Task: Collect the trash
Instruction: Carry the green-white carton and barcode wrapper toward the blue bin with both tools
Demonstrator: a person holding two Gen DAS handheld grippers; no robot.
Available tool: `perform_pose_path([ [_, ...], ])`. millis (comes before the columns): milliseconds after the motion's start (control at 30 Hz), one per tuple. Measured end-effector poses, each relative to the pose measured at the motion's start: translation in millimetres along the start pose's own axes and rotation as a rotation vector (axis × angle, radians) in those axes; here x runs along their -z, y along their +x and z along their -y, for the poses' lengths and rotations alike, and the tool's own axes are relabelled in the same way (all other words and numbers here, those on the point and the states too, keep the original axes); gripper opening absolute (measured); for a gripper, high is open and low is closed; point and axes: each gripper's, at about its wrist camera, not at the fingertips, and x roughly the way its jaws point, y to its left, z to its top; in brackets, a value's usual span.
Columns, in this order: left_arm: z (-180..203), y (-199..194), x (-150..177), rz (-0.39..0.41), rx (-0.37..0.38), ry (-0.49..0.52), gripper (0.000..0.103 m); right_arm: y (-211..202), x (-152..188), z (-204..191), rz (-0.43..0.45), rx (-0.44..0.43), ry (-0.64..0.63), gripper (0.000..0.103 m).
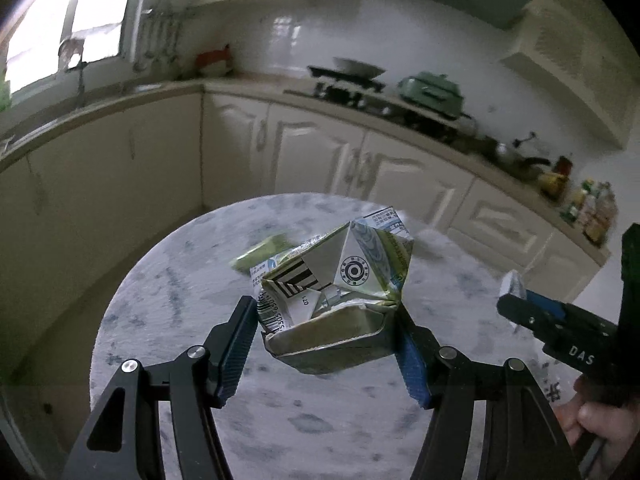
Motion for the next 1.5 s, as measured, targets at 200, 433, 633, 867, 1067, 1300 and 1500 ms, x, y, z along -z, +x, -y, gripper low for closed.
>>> perform_pose_path([
  [200,48.4,-36.5,4.4,0.063,0.043,0.066,0.061,-51.3,3.1,21.3,0.082,-0.004,0.037,0.050],
  [433,103.7,-59.0,8.9,0.114,0.102,0.148,0.061,-110.4,10.0,54.3,0.175,0.030,0.081,0.050],
  [633,154.7,-60.5,12.0,0.132,0.166,0.216,0.061,-153.6,20.7,98.0,0.236,0.080,0.149,0.050],
  [867,224.1,-31.4,12.0,0.108,0.266,0.306,0.061,-189.5,39.8,168.5,0.268,0.184,0.255,0.050],
  [1067,288.4,6.9,18.5,0.036,0.369,0.380,0.061,-205.7,63.4,237.4,0.253,0.289,0.362,0.050],
  [1300,361.3,70.6,30.2,-0.095,0.452,0.462,0.061,-187.1,93.2,311.4,0.175,0.347,0.486,0.050],
  [1500,413.5,141.6,47.9,-0.262,0.481,0.523,0.061,-153.0,118.7,354.9,0.101,0.349,0.578,0.050],
])
